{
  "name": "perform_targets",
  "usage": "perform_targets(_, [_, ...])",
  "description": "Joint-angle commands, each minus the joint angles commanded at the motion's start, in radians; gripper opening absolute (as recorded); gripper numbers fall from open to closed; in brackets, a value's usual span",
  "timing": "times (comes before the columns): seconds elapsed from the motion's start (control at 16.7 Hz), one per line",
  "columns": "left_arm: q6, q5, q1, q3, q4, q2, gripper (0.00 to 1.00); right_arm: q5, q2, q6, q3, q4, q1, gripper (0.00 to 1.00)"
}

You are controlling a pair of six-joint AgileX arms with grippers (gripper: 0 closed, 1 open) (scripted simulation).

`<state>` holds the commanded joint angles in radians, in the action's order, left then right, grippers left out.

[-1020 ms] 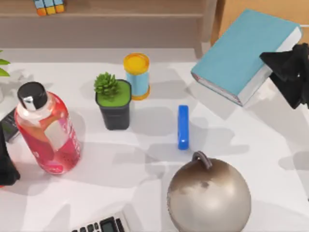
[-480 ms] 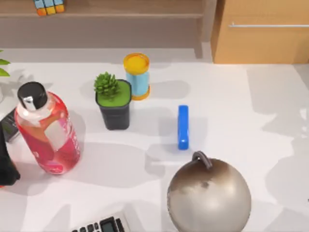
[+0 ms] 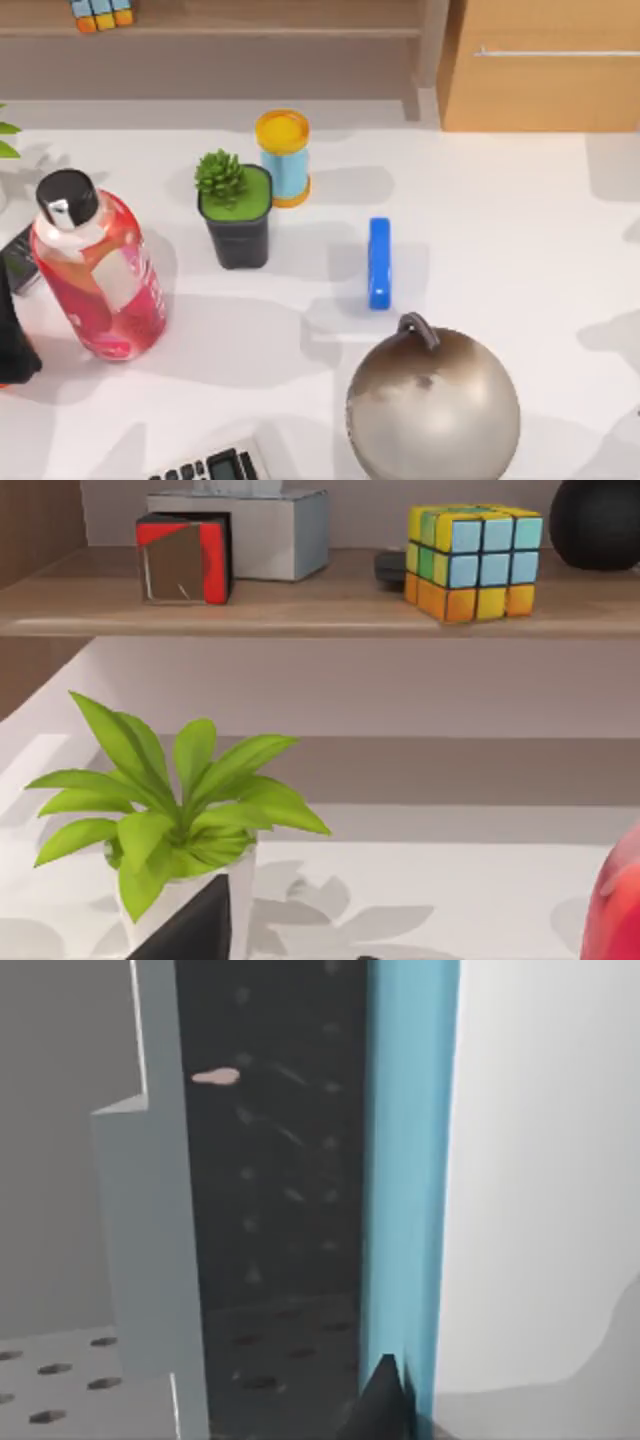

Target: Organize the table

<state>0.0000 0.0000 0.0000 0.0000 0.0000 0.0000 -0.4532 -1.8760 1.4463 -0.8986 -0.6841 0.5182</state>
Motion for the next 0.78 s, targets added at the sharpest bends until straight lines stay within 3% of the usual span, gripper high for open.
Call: perform_targets(0.78, [0.000,0.000,0.000,0.000,0.000,0.000,1.00,0.036,-0.093,0.011,-0.112,0.014,-0.036,0.00])
